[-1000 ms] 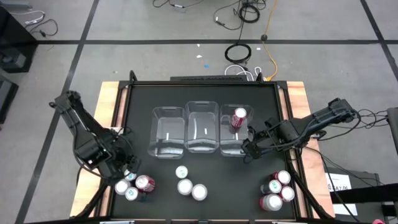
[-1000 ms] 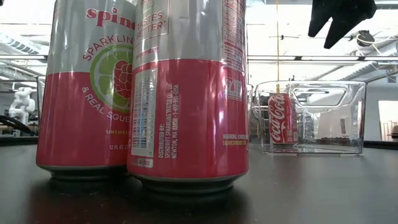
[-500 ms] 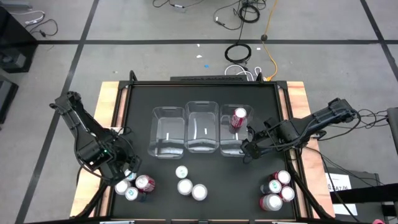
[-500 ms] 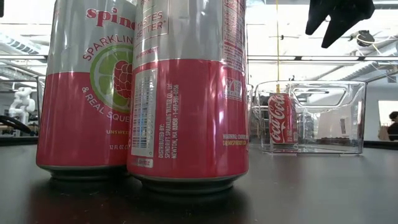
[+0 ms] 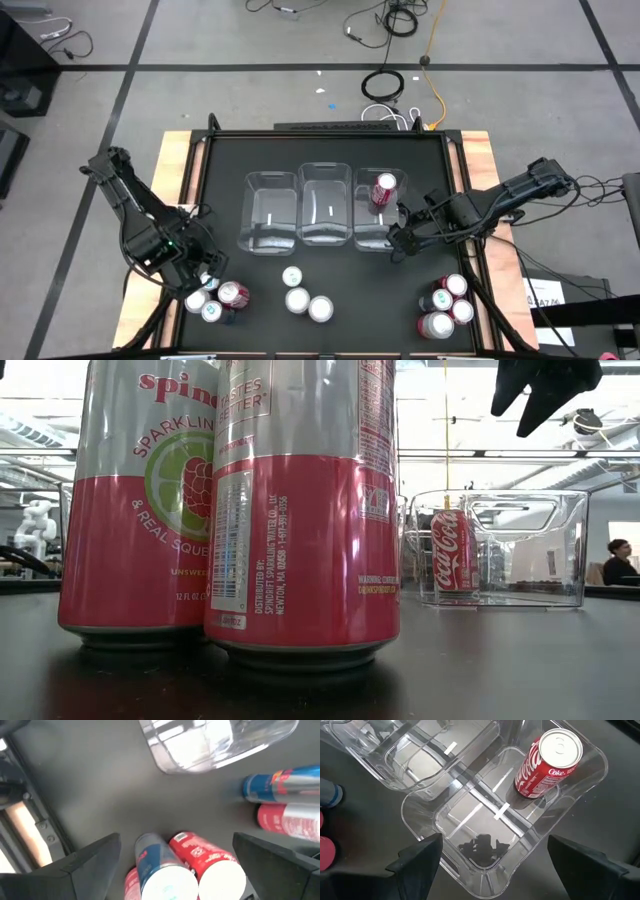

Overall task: Sort soda cans
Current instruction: Put the bottom left blue soda can into the left transparent bin

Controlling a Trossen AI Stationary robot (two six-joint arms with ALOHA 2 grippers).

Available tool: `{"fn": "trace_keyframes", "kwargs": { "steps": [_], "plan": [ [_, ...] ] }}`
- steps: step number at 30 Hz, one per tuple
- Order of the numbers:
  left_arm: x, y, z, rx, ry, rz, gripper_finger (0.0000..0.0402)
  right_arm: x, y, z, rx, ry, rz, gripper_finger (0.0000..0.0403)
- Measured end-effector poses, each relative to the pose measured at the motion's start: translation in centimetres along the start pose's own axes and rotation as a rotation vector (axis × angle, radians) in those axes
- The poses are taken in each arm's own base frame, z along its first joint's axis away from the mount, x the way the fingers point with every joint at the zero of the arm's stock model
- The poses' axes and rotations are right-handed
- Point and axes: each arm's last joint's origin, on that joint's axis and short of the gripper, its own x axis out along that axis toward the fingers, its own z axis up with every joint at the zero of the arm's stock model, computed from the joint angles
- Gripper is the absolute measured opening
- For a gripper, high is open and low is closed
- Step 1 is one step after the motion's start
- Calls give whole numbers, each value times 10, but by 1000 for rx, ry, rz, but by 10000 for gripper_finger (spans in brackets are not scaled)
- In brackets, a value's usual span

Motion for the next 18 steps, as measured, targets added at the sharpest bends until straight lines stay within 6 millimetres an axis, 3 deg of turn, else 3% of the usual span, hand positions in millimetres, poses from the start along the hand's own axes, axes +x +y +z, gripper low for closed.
{"fn": "trace_keyframes", "kwargs": {
  "steps": [18],
  "plan": [
    [21,-13,-18,21,60,138,391,0,0,0,-5,-2,4,354]
  ]
}}
